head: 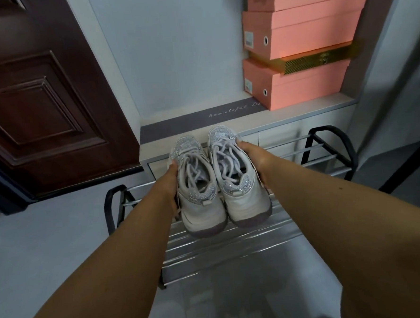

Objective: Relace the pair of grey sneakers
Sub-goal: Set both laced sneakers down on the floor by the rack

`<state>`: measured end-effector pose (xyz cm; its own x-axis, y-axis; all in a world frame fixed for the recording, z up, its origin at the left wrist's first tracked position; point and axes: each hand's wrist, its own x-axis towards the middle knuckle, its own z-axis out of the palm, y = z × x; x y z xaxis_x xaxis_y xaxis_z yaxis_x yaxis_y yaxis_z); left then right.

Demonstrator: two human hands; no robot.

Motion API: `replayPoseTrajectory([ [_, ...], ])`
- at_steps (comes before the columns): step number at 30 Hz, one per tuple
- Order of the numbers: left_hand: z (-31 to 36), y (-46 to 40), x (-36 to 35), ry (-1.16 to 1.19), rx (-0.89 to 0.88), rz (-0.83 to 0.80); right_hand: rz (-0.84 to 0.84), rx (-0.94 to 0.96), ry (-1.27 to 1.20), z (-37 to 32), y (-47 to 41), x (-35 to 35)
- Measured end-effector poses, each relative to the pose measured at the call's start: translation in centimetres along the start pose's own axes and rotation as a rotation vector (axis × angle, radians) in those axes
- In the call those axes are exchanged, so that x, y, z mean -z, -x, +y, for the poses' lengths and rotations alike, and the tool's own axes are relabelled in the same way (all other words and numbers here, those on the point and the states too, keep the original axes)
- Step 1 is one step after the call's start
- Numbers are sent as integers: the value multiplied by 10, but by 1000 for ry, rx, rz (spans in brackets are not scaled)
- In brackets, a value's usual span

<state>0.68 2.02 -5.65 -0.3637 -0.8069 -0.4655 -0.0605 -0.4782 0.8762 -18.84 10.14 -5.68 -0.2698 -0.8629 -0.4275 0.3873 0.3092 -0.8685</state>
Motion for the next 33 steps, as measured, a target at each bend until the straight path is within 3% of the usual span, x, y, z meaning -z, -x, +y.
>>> replayPoseTrajectory([
  [14,-12,-60,5,13,113,-5,47,-66,-25,13,-54,10],
  [20,-14,-69,11,-70,96,67,61,-90,10,15,-66,14],
  [27,-5,-75,8,-168,114,123,273,-47,82,14,-67,23],
  [33,-7,-76,11,-134,85,164,347,-61,91,12,-65,27],
])
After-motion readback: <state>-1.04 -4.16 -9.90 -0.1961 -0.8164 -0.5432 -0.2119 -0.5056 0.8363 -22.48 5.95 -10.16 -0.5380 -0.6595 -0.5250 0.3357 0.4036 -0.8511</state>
